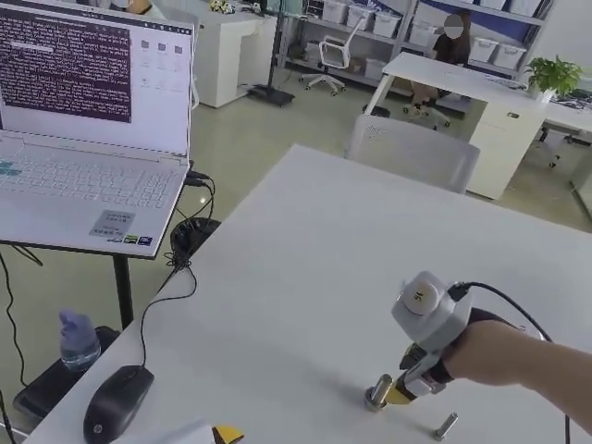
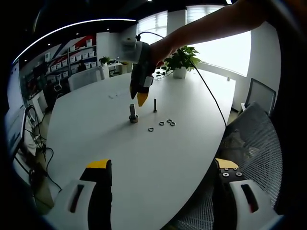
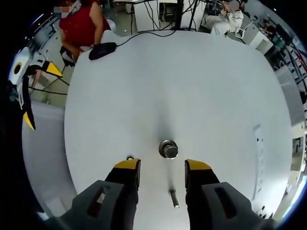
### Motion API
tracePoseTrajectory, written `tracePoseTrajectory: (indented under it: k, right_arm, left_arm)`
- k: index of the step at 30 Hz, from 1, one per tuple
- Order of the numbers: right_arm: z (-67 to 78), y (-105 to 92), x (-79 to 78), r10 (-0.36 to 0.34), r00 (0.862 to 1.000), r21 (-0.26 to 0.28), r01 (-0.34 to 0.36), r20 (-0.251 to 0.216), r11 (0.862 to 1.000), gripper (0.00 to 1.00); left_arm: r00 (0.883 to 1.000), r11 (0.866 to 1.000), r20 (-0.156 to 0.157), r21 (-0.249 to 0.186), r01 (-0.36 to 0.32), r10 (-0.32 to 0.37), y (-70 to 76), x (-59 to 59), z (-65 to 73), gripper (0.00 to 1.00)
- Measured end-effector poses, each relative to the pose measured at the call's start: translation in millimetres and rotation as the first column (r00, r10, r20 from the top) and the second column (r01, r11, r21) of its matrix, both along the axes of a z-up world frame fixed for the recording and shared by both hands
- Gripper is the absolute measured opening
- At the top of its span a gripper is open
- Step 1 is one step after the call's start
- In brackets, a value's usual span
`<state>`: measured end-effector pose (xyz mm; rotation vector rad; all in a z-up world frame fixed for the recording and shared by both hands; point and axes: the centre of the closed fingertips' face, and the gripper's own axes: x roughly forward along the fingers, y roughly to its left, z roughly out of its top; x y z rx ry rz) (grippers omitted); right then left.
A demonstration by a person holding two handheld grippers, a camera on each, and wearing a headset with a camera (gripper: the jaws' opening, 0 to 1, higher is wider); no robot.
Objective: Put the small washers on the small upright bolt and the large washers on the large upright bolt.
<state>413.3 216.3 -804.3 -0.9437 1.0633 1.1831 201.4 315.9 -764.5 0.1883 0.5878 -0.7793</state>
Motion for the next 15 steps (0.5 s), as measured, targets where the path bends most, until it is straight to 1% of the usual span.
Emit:
tracePoseTrajectory:
  k: [3,4,7,10,15]
  right_arm:
    - [1.0,2.1,-9.7,0.002,1.000,0.012,-0.002,-0.002,1.000,0.38]
    - [0.6,2.2,-10.5,0.001,1.000,0.013,-0.001,-0.004,1.000,0.38]
    - [0.1,1.2,-19.5,-0.004,1.000,0.012,0.004,-0.008,1.000,0.36]
    - [-0.7,0.1,-25.6,0.008,1.000,0.009,-0.008,-0.009,1.000,0.36]
    - [-0.5,2.0,-37.1,0.008,1.000,0.028,-0.007,-0.022,1.000,0.36]
  left_arm:
    - [1.000,1.000,0.005,0.015,0.007,-0.007,1.6,2.6,0.5,0.87]
    - [1.000,1.000,0.005,0.015,0.007,-0.007,1.7,3.0,0.7,0.87]
    - [1.000,1.000,0.004,0.020,0.009,-0.009,2.3,5.2,0.6,0.87]
    - [1.000,1.000,0.003,0.018,0.016,-0.016,0.4,5.2,0.6,0.87]
    - [1.000,0.999,-0.001,0.027,0.028,-0.028,-1.7,5.0,-0.1,0.86]
